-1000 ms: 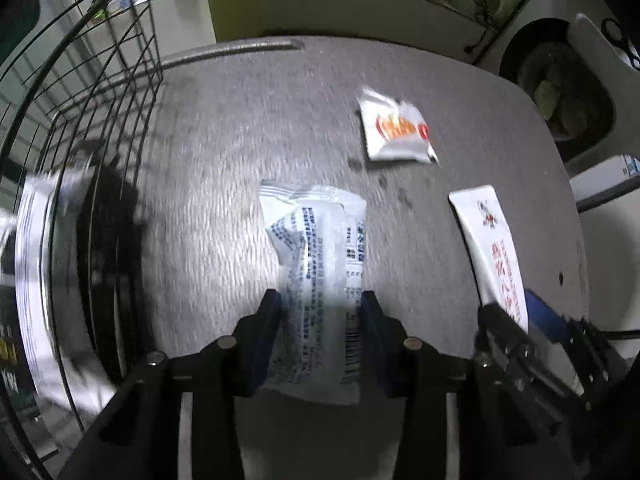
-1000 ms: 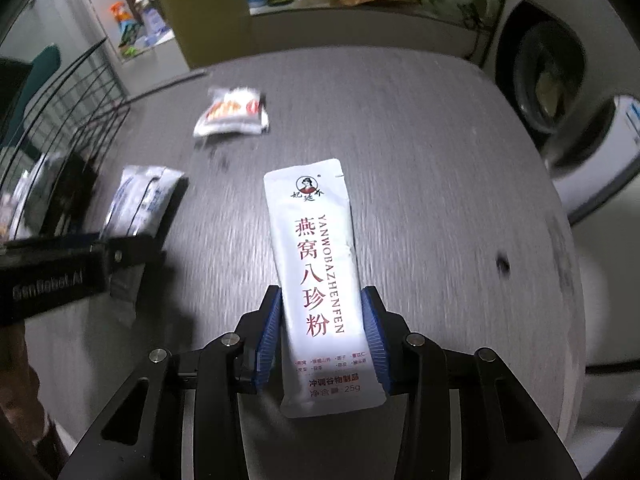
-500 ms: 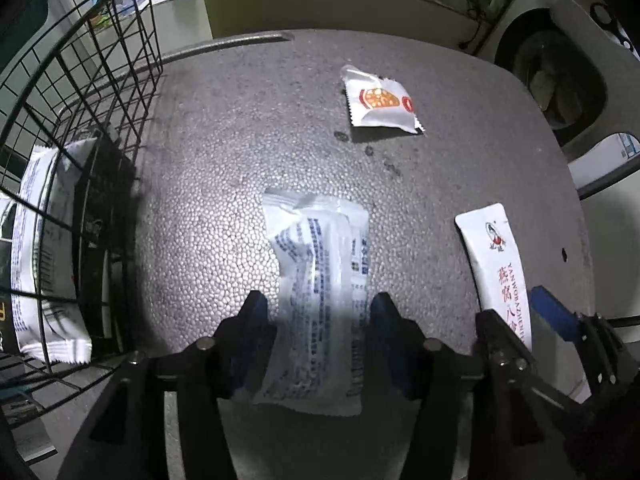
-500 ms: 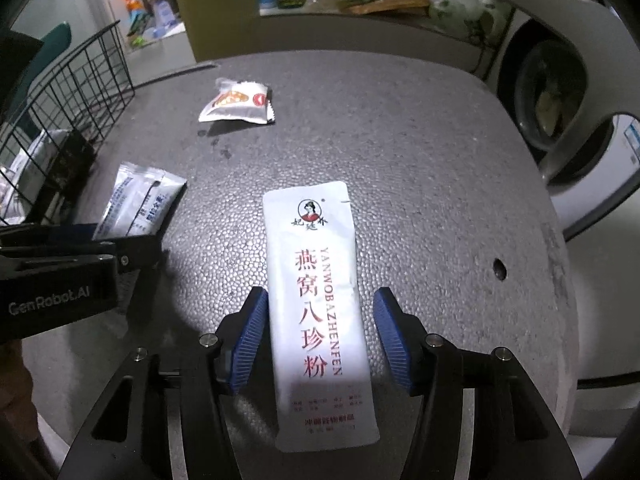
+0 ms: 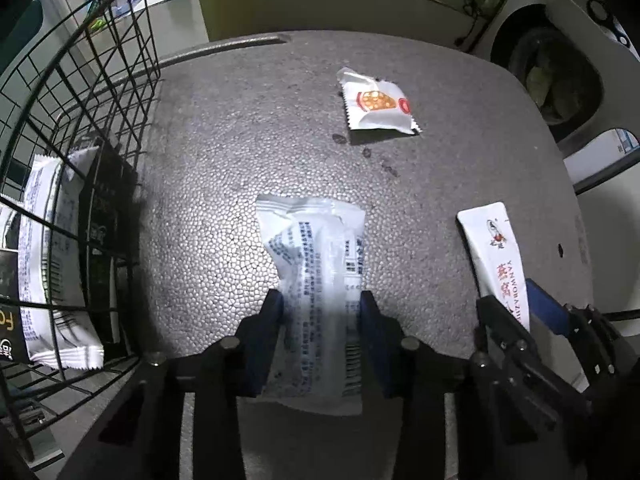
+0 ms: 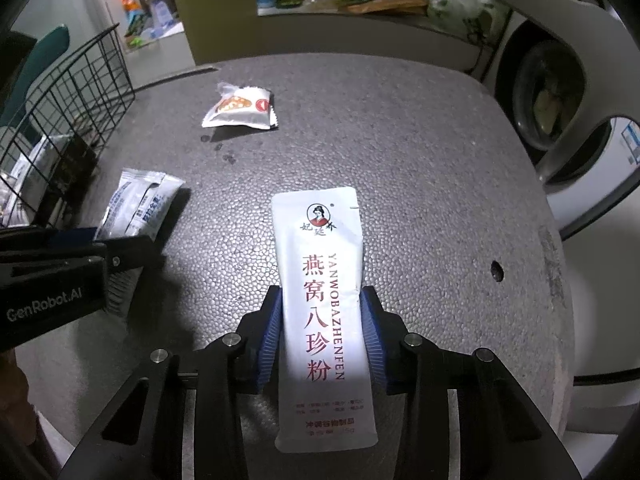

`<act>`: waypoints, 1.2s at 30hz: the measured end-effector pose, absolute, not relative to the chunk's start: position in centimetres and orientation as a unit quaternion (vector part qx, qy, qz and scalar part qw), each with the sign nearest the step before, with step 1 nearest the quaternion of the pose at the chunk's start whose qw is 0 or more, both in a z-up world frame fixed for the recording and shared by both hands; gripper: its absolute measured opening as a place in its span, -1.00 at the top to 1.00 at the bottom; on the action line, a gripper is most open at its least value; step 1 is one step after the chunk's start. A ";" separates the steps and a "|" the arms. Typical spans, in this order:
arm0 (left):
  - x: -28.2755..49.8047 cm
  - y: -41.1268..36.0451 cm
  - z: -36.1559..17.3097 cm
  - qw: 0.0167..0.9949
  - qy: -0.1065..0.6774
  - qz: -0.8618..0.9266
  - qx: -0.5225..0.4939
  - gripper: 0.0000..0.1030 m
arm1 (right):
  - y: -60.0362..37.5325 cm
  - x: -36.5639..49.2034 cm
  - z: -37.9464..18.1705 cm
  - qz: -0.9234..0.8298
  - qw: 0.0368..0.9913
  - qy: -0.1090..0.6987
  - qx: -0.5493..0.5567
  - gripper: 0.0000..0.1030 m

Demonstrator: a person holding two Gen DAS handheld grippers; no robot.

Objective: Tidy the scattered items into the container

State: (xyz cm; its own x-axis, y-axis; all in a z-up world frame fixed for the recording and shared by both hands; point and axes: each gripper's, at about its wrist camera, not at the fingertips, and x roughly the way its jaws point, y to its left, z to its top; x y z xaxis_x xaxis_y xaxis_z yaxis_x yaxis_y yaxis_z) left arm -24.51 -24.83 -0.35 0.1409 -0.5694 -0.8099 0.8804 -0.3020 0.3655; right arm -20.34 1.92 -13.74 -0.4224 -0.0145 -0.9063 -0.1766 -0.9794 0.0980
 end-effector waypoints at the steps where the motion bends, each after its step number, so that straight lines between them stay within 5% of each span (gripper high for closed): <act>1: -24.5 -24.7 0.0 0.568 0.157 -0.639 0.495 0.24 | 1.9 -20.3 -13.6 0.839 0.047 0.092 -0.534 0.25; 15: -24.1 -22.8 2.5 0.543 0.166 -0.665 0.485 0.25 | 2.4 -18.7 -8.2 0.863 0.050 0.109 -0.491 0.26; 27: -25.3 -16.1 16.4 0.504 0.122 -0.758 0.395 0.25 | -1.4 -19.3 5.5 0.920 0.006 0.089 -0.382 0.26; 36: -16.7 -18.9 22.2 0.582 0.112 -0.728 0.346 0.25 | -13.5 -24.0 7.1 0.919 -0.093 0.048 -0.381 0.26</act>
State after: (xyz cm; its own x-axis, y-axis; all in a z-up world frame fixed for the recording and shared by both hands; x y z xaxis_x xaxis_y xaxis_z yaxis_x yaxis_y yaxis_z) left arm -16.66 -18.87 22.23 -0.0840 -0.7695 -0.6331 0.9240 -0.2980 0.2396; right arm -24.03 -13.51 7.12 -0.6927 -0.2070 -0.6909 0.1333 -0.9782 0.1594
